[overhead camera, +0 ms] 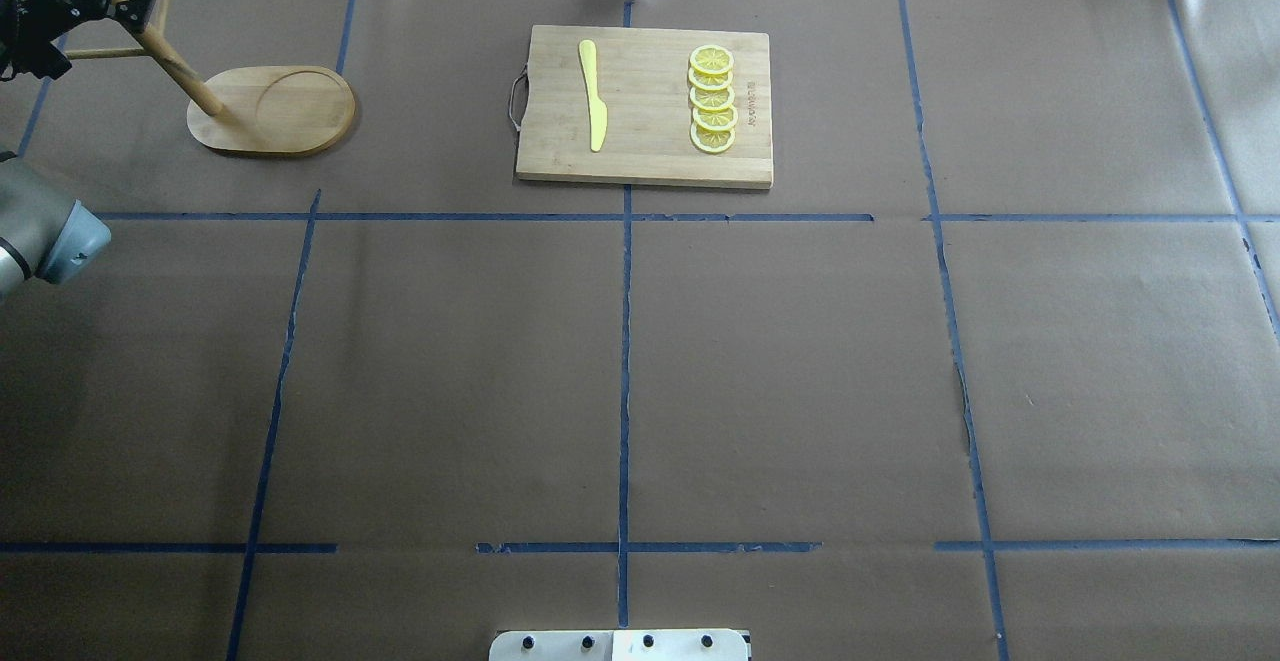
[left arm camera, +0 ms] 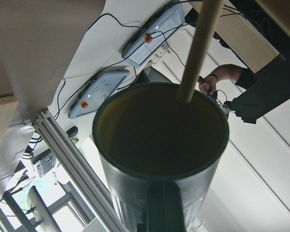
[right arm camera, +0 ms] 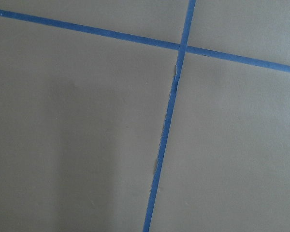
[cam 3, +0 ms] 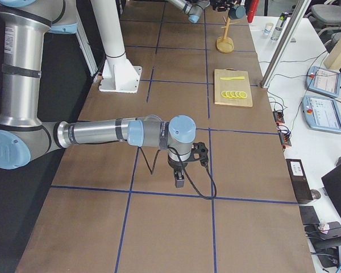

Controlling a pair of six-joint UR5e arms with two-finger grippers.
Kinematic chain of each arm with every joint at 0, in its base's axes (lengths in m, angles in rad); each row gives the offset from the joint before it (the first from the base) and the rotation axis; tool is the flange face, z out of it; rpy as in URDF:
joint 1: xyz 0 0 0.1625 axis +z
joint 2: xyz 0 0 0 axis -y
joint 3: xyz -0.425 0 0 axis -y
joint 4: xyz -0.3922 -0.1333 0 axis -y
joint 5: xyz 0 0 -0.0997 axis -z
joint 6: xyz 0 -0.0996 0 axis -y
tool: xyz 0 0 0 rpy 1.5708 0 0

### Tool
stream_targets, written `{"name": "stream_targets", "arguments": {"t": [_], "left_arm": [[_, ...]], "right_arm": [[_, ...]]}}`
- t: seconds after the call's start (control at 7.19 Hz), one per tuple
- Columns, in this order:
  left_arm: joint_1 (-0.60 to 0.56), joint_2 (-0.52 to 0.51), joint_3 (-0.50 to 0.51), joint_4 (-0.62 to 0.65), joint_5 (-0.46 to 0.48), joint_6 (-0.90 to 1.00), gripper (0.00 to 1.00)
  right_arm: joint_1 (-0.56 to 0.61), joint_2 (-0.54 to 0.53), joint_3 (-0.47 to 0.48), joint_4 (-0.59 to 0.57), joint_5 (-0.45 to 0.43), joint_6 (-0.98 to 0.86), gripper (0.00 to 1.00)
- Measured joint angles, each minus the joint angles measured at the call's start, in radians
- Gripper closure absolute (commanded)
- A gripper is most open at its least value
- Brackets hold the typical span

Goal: Hang cup on storage rack
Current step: 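Position the mug handle over a peg of the wooden stand, then lower the mug handle onto the peg with the left gripper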

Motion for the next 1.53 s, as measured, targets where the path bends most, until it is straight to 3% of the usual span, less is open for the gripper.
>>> {"name": "stream_targets", "arguments": {"t": [0.7, 0.83, 0.97, 1.53], "left_arm": [[-0.001, 0.023, 0.04, -0.036, 0.006, 0.001, 0.95], [-0.001, 0.027, 0.044, -0.037, 0.006, 0.001, 0.75], [0.001, 0.029, 0.049, -0.037, 0.006, 0.001, 0.01], [0.005, 0.026, 0.06, -0.034, 0.001, 0.002, 0.0]], "right_arm": [[0.0, 0.0, 0.003, 0.0, 0.001, 0.0, 0.0], [0.0, 0.0, 0.003, 0.0, 0.002, 0.0, 0.0], [0.0, 0.0, 0.003, 0.0, 0.002, 0.0, 0.0], [0.0, 0.0, 0.003, 0.0, 0.002, 0.0, 0.0]]}}
